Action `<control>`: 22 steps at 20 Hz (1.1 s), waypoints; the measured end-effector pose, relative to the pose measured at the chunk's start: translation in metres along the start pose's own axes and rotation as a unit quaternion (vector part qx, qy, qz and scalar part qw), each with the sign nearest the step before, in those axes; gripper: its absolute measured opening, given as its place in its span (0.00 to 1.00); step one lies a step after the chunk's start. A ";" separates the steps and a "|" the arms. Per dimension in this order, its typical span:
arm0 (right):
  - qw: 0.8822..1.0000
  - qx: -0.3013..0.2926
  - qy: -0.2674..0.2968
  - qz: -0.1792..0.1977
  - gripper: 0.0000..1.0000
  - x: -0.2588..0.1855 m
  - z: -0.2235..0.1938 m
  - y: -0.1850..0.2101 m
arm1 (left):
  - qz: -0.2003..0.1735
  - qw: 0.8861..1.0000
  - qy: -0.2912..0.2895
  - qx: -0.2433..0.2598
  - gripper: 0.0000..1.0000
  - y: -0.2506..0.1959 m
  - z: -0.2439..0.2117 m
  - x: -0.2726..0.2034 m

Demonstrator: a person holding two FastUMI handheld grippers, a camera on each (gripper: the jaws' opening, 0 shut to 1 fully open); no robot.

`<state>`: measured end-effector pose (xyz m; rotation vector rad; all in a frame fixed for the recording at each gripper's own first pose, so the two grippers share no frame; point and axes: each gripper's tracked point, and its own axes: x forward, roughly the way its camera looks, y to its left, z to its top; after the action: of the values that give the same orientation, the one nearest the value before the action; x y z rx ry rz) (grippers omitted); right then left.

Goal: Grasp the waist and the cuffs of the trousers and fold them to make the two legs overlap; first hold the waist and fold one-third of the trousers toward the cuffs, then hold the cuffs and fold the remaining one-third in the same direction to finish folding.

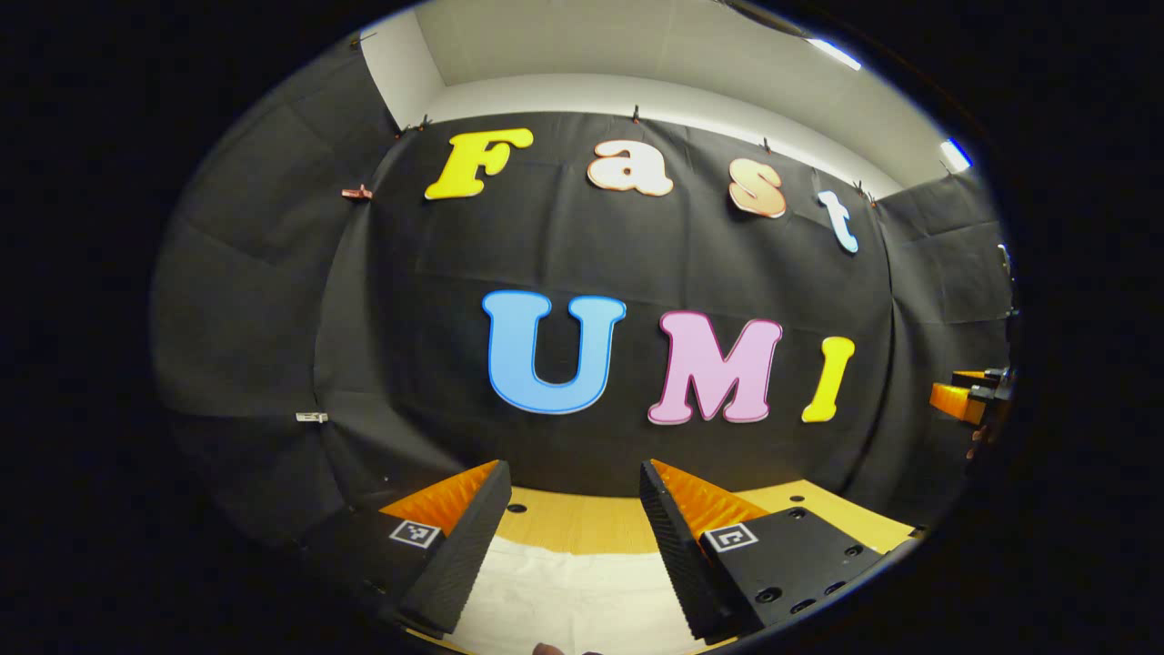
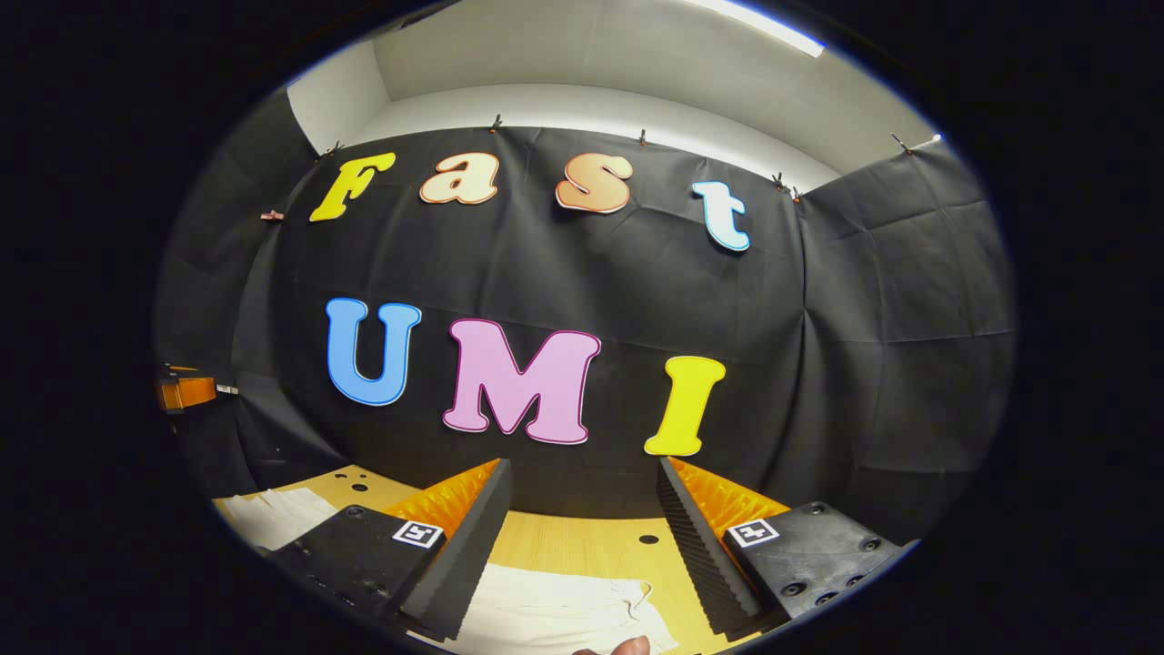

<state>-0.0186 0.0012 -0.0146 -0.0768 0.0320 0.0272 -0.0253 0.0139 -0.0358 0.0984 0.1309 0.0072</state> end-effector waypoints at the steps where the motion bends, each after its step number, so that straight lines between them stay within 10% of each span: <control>1: 1.000 -0.004 0.003 0.003 0.97 -0.001 -0.003 0.001 | 0.004 1.000 0.012 -0.003 0.90 0.004 -0.007 -0.002; 10: 0.987 -0.125 0.087 0.042 0.98 -0.035 -0.072 -0.009 | 0.005 0.980 0.073 0.183 0.92 0.055 -0.087 -0.035; 17: 0.954 -0.250 0.152 0.062 0.97 -0.060 -0.149 -0.023 | -0.078 0.917 0.209 0.330 0.96 0.087 -0.217 -0.074; 22: 0.936 -0.286 0.193 0.066 0.97 -0.073 -0.188 -0.035 | -0.116 0.850 0.276 0.433 0.96 0.128 -0.287 -0.082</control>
<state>-0.0969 -0.0505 -0.1972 -0.6645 0.4235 0.1555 -0.1442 0.1683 -0.2953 0.9950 0.7232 -0.2712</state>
